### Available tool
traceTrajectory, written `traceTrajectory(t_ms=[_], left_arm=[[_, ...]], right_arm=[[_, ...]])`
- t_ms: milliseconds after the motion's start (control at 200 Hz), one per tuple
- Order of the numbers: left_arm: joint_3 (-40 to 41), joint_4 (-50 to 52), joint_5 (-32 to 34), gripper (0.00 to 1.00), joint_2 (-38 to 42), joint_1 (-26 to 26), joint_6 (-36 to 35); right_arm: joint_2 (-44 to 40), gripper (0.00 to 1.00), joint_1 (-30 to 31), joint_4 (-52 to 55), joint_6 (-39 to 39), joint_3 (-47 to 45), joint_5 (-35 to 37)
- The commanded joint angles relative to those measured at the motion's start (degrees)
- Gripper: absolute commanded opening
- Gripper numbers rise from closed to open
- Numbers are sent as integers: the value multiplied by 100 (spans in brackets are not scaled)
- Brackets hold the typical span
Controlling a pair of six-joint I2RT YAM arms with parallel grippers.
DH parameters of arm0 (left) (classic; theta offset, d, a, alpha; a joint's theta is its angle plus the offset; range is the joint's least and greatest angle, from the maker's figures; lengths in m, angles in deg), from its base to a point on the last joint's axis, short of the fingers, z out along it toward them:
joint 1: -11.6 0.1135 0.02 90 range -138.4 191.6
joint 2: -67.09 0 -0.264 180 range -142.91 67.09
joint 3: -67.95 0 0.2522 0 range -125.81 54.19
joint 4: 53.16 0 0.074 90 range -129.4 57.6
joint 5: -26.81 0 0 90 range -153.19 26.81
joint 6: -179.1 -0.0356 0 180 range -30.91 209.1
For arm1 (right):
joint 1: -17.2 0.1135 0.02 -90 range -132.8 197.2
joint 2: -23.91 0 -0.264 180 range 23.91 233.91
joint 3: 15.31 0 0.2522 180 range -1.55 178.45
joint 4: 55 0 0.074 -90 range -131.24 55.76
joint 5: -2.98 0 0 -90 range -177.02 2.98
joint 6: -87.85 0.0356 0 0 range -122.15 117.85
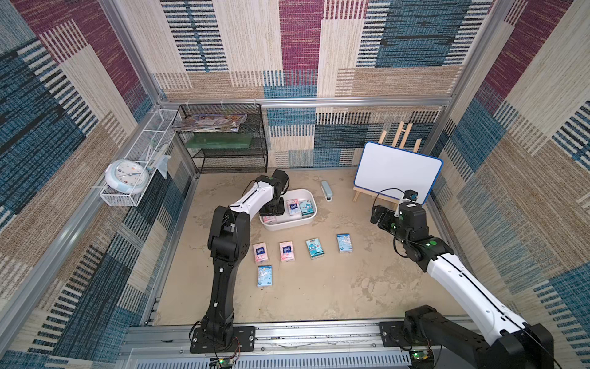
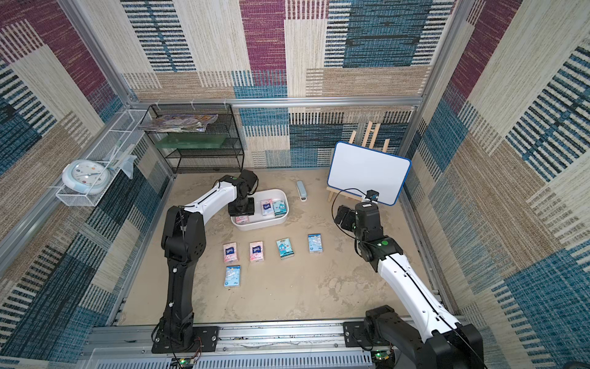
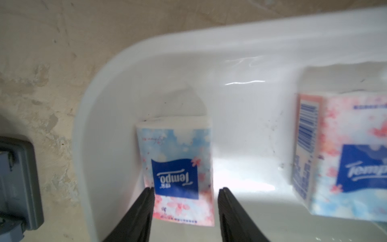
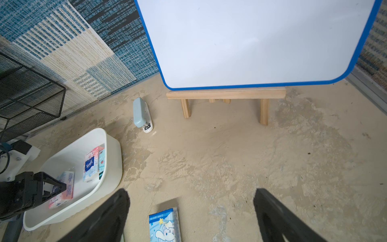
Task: Take the pocket tissues out of the storage box
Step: Pick up the pocket tissues from the storage box.
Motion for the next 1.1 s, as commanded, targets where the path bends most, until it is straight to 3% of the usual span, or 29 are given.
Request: traceTrajectory(t_ms=[0, 160, 461, 756, 1097], left_arm=[[-77, 65, -115, 53, -69, 0, -184], [-87, -85, -552, 45, -113, -42, -335], [-74, -234, -741, 43, 42, -254, -607], [62, -222, -329, 56, 323, -220, -551], [-109, -226, -693, 63, -78, -159, -601]], right_arm=[[46, 98, 1, -75, 38, 28, 38], [120, 98, 1, -131, 33, 44, 21], [258, 98, -4, -225, 37, 78, -58], [410, 98, -5, -262, 32, 129, -154], [513, 98, -4, -266, -37, 212, -137]])
